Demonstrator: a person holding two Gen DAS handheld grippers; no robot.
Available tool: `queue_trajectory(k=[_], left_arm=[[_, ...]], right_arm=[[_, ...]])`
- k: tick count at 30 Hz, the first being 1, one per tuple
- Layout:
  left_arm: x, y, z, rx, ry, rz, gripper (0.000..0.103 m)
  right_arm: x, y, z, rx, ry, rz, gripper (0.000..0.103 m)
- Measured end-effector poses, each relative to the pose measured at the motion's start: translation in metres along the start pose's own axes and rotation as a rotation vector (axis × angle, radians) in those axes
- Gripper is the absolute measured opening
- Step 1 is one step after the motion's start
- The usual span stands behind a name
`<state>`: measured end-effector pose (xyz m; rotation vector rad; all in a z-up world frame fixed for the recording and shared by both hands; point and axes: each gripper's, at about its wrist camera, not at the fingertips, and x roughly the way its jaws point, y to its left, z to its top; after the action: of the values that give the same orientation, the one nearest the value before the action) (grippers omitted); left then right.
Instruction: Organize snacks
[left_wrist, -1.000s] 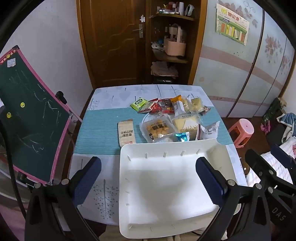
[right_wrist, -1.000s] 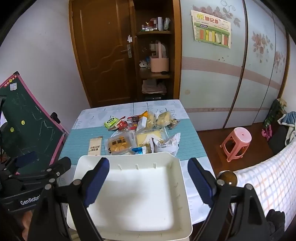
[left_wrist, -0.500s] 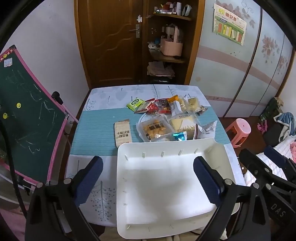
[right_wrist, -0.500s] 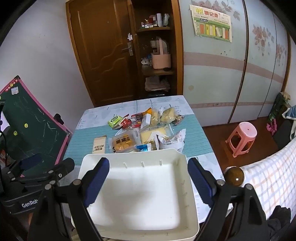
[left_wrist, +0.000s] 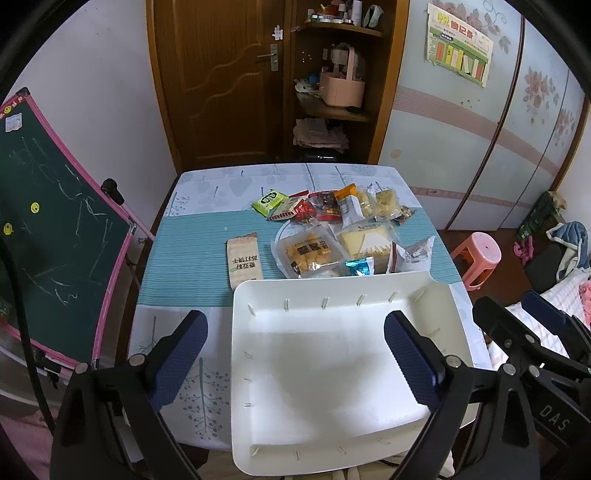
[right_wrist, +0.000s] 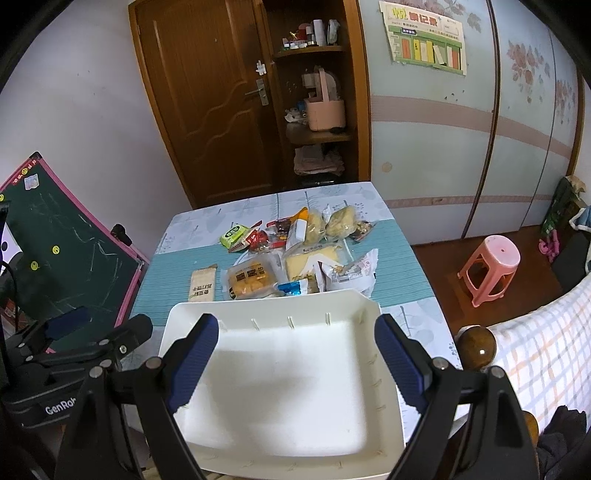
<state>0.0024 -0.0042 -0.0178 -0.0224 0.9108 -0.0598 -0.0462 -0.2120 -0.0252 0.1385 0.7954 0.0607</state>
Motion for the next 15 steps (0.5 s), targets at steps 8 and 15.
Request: queue_trajectory(k=[8, 15], left_arm=[[0.0019, -0.0011, -0.0018, 0.015, 0.002, -0.026, 0.087], [0.0040, -0.0015, -0.0034, 0.016, 0.016, -0.020, 0.087]], right_arm=[[0.0050, -0.0008, -0.0025, 0.014, 0.014, 0.015, 0.087], [0.0056, -0.0011, -0.0047, 0.008, 0.017, 0.005, 0.087]])
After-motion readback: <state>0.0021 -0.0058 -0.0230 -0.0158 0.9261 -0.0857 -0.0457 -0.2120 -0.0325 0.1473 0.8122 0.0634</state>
